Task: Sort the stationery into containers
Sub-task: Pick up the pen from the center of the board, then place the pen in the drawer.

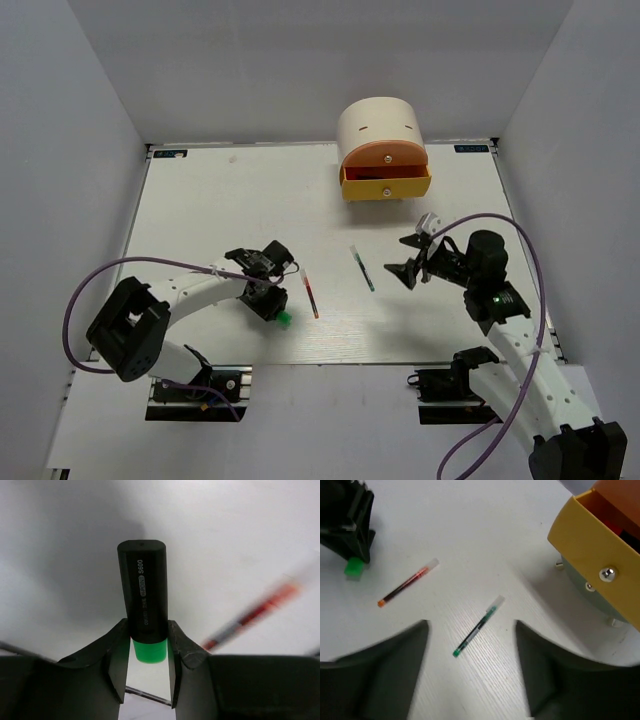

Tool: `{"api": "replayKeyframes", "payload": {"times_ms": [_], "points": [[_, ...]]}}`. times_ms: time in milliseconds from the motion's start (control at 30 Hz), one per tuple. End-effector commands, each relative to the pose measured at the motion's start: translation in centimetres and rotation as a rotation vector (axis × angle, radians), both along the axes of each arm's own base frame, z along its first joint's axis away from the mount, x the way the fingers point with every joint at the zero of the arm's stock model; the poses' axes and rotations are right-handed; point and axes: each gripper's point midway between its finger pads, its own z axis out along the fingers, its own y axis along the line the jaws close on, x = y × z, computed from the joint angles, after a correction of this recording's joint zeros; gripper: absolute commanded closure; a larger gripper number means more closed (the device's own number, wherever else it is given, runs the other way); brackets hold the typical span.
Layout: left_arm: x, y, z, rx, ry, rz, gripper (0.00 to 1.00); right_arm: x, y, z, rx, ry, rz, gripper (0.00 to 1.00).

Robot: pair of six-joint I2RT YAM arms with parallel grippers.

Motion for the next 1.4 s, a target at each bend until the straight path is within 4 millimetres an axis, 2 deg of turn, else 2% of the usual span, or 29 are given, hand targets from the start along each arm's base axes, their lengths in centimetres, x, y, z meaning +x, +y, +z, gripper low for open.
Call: {"api": "replayKeyframes", "payload": {"times_ms": [0, 33, 67, 133, 167, 200, 233, 267, 333, 367, 433, 467, 500, 567, 600, 633, 733, 767, 833, 1033, 1133, 1267, 1300, 1333, 1367], "points": [[6.2, -3.6, 5.5, -0.068, -0.286, -0.195, 0.82, 0.1, -1.1, -1.4, -0.001, 0.056, -0.091, 0.16], [8.1, -4.6, 6.9, -0.081, -0.376, -0.23, 0.83, 0.5, -1.6, -2.5, -0.01, 0.071, -0.142, 0.12], [9.2, -5.2, 8.0, -0.085, -0.435, -0.284, 0.87, 0.6, -1.9, -2.8, -0.009, 0.086, -0.161, 0.13], [12.1, -7.4, 12.2, -0.11, -0.618, -0.375, 0.88, 0.5, -2.1, -3.7, -0.017, 0.107, -0.173, 0.26], [13.2, -7.9, 13.5, -0.108, -0.681, -0.399, 0.88, 0.4, -2.1, -4.0, -0.012, 0.121, -0.175, 0.52], [14.2, -8.5, 15.6, -0.127, -0.758, -0.401, 0.88, 0.4, -2.1, -4.2, -0.009, 0.129, -0.178, 0.64], [14.9, -9.0, 16.6, -0.118, -0.821, -0.453, 0.89, 0.5, -2.0, -4.1, 0.001, 0.127, -0.182, 0.73], [16.8, -10.3, 19.8, -0.153, -0.945, -0.442, 0.89, 0.3, -2.1, -4.6, 0.005, 0.146, -0.19, 0.82], [18.3, -11.5, 22.0, -0.147, -1.046, -0.485, 0.89, 1.0, -2.3, -3.9, 0.022, 0.112, -0.214, 0.82], [20.0, -12.7, 23.7, -0.153, -1.114, -0.477, 0.89, 0.9, -2.3, -4.1, 0.021, 0.116, -0.214, 0.82], [21.5, -14.0, 25.0, -0.141, -1.183, -0.518, 0.89, 1.0, -2.4, -4.1, 0.019, 0.11, -0.221, 0.82], [22.4, -15.2, 27.2, -0.176, -1.265, -0.514, 0.89, 1.2, -2.6, -4.1, 0.016, 0.106, -0.235, 0.82], [23.2, -16.1, 26.6, -0.175, -1.278, -0.53, 0.92, 1.1, -2.6, -4.1, 0.011, 0.097, -0.23, 0.82], [24.2, -17.0, 28.0, -0.203, -1.343, -0.506, 0.94, 1.2, -2.8, -4.1, 0.007, 0.092, -0.242, 0.82], [25.0, -17.0, 29.7, -0.207, -1.427, -0.466, 0.96, 1.2, -2.9, -4.1, 0.003, 0.086, -0.246, 0.82], [25.2, -17.7, 29.1, -0.208, -1.434, -0.46, 0.96, 1.2, -3.0, -4.3, 0.001, 0.088, -0.249, 0.82], [26.1, -18.7, 31.7, -0.238, -1.544, -0.411, 0.97, 1.1, -3.1, -4.2, 0.007, 0.078, -0.259, 0.81], [26.7, -19.0, 31.0, -0.23, -1.542, -0.404, 0.97, 1.0, -3.2, -4.2, 0.008, 0.077, -0.262, 0.81], [26.9, -20.0, 32.1, -0.23, -1.597, -0.413, 0.97, 1.0, -3.3, -4.5, 0.007, 0.076, -0.27, 0.81], [28.8, -21.4, 30.9, -0.127, -1.615, -0.408, 0.92, 1.1, -3.8, -4.4, 0.01, 0.064, -0.302, 0.81], [28.9, -21.8, 30.2, -0.072, -1.602, -0.404, 0.91, 1.0, -4.1, -4.3, 0.014, 0.051, -0.317, 0.81], [29.8, -21.3, 28.9, 0.018, -1.569, -0.357, 0.88, 0.8, -4.3, -4.6, 0.014, 0.055, -0.329, 0.81], [29.6, -21.5, 29.2, 0.031, -1.568, -0.36, 0.86, 0.8, -4.3, -4.7, 0.014, 0.057, -0.329, 0.81], [29.9, -21.1, 28.2, 0.062, -1.546, -0.344, 0.86, 0.8, -4.4, -4.6, 0.017, 0.054, -0.334, 0.81], [29.7, -21.3, 28.2, 0.072, -1.544, -0.347, 0.86, 0.8, -4.4, -4.6, 0.018, 0.051, -0.334, 0.81]]}}
